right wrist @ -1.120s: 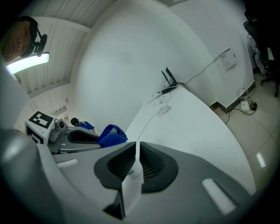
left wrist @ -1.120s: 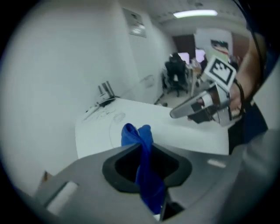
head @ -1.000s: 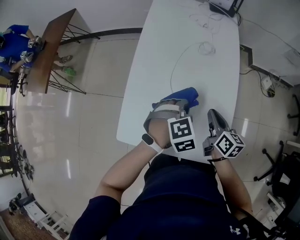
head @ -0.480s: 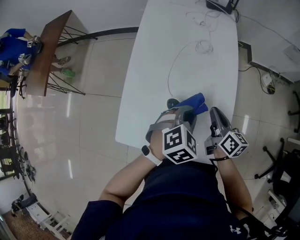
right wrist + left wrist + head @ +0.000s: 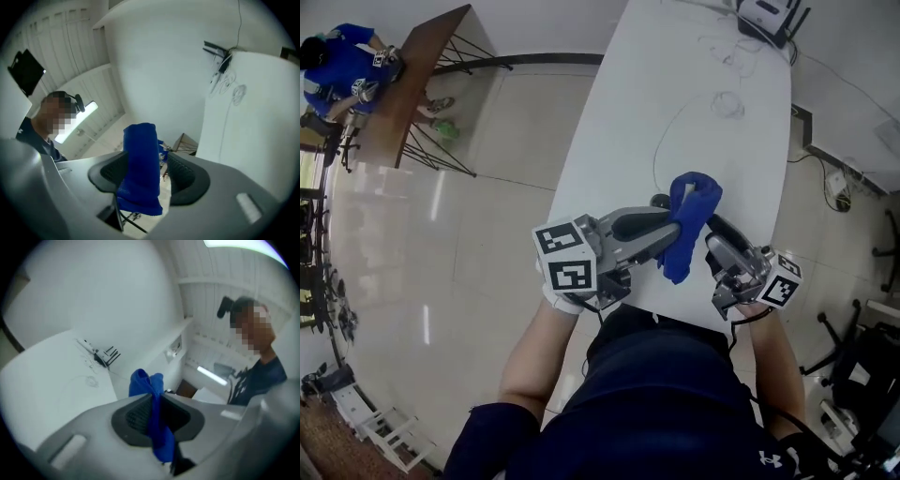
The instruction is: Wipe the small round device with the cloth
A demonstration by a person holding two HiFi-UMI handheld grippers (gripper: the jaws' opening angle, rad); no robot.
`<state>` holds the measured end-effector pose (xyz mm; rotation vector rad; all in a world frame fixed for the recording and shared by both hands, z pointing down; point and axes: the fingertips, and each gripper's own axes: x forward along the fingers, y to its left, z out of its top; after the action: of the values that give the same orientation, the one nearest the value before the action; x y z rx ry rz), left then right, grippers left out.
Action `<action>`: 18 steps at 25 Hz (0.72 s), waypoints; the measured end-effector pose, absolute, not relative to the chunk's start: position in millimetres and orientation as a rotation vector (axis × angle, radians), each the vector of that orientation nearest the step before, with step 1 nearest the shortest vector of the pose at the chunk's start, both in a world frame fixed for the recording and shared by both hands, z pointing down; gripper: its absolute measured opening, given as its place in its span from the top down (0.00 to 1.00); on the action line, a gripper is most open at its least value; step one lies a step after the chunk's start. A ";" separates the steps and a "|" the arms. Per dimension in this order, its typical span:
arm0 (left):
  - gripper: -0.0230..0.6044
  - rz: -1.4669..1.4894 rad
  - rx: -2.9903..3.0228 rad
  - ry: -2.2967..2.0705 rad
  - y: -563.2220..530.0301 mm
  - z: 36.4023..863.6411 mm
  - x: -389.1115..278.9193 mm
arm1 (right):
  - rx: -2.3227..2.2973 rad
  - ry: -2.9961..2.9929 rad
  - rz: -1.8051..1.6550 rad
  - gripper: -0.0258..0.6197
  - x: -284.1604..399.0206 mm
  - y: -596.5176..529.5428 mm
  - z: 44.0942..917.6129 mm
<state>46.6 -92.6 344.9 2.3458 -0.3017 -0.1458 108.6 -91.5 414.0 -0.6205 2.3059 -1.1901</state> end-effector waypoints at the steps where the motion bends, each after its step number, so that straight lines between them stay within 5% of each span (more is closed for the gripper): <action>1: 0.88 -0.233 2.305 -0.226 -88.2 337.6 42.0 | -0.533 2.316 -1.188 0.51 101.9 -89.7 405.7; 5: 0.88 -0.493 2.139 0.032 -70.7 323.8 21.8 | -0.225 2.386 -1.158 0.39 64.4 -76.9 375.4; 8: 0.88 -0.574 2.039 0.072 -71.2 332.4 14.0 | -0.095 2.433 -1.156 0.39 41.3 -69.5 366.5; 12: 0.88 -0.585 1.993 -0.005 -74.1 348.8 12.1 | -0.173 2.468 -1.200 0.64 39.8 -71.3 382.9; 18: 0.74 -0.374 2.158 -0.375 -97.8 383.3 6.2 | -0.552 2.549 -1.182 0.73 56.7 -99.1 405.2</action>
<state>6.2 -97.8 383.3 2.1580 -0.3750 -0.3742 56.7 -99.1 405.2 -0.5523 2.5487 -1.1817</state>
